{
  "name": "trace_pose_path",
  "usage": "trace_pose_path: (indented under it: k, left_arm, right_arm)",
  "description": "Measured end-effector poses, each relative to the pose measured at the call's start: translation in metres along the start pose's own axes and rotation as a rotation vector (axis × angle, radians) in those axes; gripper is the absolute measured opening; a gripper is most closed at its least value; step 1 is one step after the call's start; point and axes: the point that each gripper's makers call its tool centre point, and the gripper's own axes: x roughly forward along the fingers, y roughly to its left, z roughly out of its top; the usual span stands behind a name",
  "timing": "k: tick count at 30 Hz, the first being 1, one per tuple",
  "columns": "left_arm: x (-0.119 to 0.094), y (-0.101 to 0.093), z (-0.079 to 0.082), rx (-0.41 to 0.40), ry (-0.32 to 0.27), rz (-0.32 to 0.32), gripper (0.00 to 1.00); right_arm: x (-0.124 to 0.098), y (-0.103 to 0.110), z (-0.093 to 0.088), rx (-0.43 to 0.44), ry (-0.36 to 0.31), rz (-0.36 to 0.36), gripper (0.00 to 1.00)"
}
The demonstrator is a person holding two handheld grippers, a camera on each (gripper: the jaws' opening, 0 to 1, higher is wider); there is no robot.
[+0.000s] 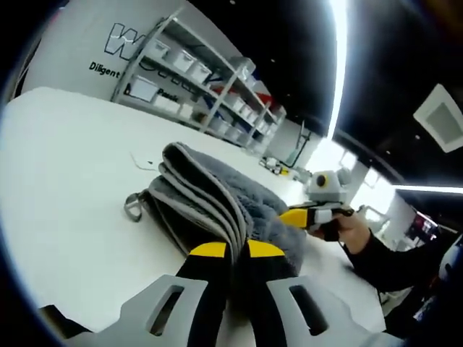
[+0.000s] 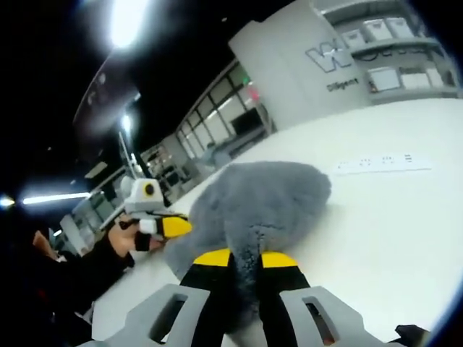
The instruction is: Open the folded towel by lifting each exposed corner and separating the folded layers until the towel lies flat within the target outline without major curled edges
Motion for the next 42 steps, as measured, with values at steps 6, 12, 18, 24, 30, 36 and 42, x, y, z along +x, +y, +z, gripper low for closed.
trace_pose_path:
  k: [6,12,18,24,30,36,42]
  left_arm:
    - [-0.003,-0.008,-0.006,-0.003,0.001,-0.002,0.06]
    - [-0.008,-0.021,-0.011,0.012,0.012,-0.028,0.05]
    - [-0.01,-0.025,-0.016,0.009,0.013,-0.03,0.05]
    - [-0.012,-0.03,-0.02,0.024,0.022,-0.023,0.05]
    - [-0.013,-0.036,-0.024,0.068,0.05,-0.01,0.05]
    - [-0.017,-0.043,-0.029,0.104,0.075,-0.005,0.05]
    - [-0.022,-0.052,-0.037,0.131,0.094,-0.015,0.05]
  right_arm:
    - [-0.007,0.012,-0.009,-0.066,0.02,-0.02,0.07]
    - [-0.014,0.018,-0.019,-0.034,0.005,0.0,0.07]
    - [-0.019,0.023,-0.022,-0.037,0.001,0.003,0.07]
    - [-0.022,0.027,-0.025,-0.044,0.01,0.004,0.08]
    - [-0.026,0.03,-0.028,-0.089,0.03,-0.013,0.08]
    - [-0.03,0.034,-0.034,-0.102,0.065,-0.004,0.08]
    - [-0.036,0.038,-0.038,-0.108,0.08,0.013,0.08]
